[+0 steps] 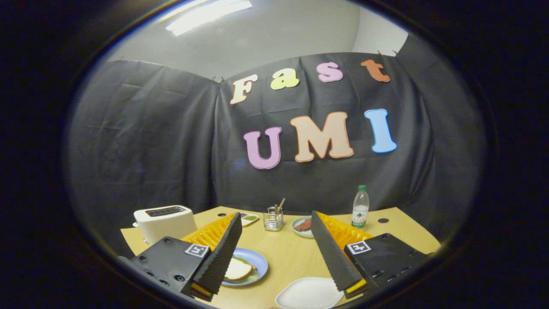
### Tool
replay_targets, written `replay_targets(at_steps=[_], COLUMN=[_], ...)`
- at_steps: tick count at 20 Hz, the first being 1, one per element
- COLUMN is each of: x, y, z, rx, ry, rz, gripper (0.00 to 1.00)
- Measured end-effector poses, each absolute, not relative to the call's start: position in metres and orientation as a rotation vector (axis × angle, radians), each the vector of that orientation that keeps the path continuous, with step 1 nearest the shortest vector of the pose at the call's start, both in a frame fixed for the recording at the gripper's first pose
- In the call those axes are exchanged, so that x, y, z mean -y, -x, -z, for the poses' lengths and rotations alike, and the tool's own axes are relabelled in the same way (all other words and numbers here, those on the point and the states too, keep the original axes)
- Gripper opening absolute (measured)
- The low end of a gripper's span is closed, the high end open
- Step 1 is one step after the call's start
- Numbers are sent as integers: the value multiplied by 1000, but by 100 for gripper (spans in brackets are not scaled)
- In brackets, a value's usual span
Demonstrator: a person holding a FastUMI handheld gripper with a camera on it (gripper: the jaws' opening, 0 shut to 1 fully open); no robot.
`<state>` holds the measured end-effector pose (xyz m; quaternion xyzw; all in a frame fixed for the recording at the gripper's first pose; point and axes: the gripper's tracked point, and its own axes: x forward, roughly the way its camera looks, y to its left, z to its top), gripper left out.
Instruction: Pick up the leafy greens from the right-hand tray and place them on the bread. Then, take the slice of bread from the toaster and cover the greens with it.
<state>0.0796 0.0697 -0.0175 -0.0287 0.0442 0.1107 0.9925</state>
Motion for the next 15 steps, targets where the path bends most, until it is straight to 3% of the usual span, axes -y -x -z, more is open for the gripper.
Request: replay_targets(at_steps=[15], x=[-34], y=[-61], z=[38], rx=[-94], ry=[-13], rz=[-159], gripper=[100])
